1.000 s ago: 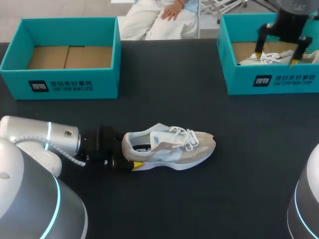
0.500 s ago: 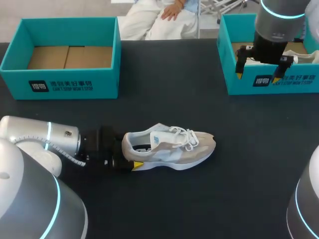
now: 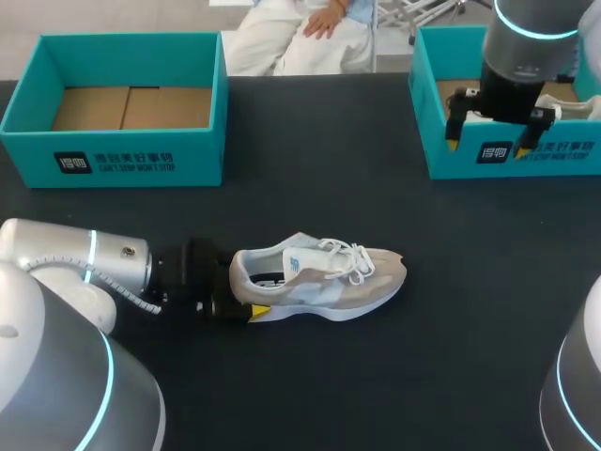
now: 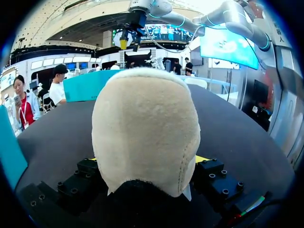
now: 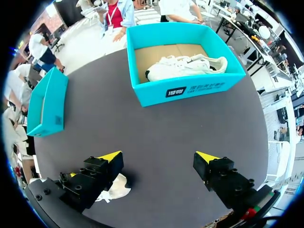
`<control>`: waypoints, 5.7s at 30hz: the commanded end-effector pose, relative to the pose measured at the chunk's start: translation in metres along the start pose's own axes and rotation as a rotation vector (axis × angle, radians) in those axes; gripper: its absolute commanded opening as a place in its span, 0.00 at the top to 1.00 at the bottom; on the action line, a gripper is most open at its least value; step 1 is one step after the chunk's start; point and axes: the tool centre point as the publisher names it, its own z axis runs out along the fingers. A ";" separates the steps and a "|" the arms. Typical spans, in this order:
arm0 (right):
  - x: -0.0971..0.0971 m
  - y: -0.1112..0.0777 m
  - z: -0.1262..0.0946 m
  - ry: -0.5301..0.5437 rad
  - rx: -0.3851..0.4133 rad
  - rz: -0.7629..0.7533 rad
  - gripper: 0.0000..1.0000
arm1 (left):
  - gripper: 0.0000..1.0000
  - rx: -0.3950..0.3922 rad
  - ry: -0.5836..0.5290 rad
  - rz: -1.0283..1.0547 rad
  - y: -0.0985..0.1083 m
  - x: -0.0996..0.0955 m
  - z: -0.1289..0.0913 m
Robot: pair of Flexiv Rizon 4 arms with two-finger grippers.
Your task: Take the shoe out of the shoebox, open the shoe tongue, remove and reinsert the insole, then place the shoe into the shoebox
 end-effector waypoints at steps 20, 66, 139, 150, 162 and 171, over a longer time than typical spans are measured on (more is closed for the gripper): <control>0.137 -0.102 0.012 -0.062 -0.024 0.022 0.00 | 1.00 -0.002 0.001 -0.001 0.006 0.003 0.004; 0.248 -0.192 0.040 -0.164 0.110 -0.143 0.00 | 1.00 -0.002 0.001 -0.001 0.006 0.003 0.004; 0.140 -0.158 0.057 -0.338 0.048 0.044 1.00 | 1.00 -0.002 0.001 -0.001 0.006 0.003 0.004; 0.107 -0.155 0.102 -0.353 0.040 0.036 0.97 | 1.00 -0.002 0.001 -0.001 0.006 0.003 0.004; 0.108 -0.156 0.112 -0.433 0.069 0.052 0.00 | 1.00 -0.002 0.001 -0.001 0.006 0.003 0.004; 0.123 -0.135 0.062 -0.398 -0.087 0.039 0.00 | 1.00 -0.002 0.001 -0.001 0.006 0.003 0.004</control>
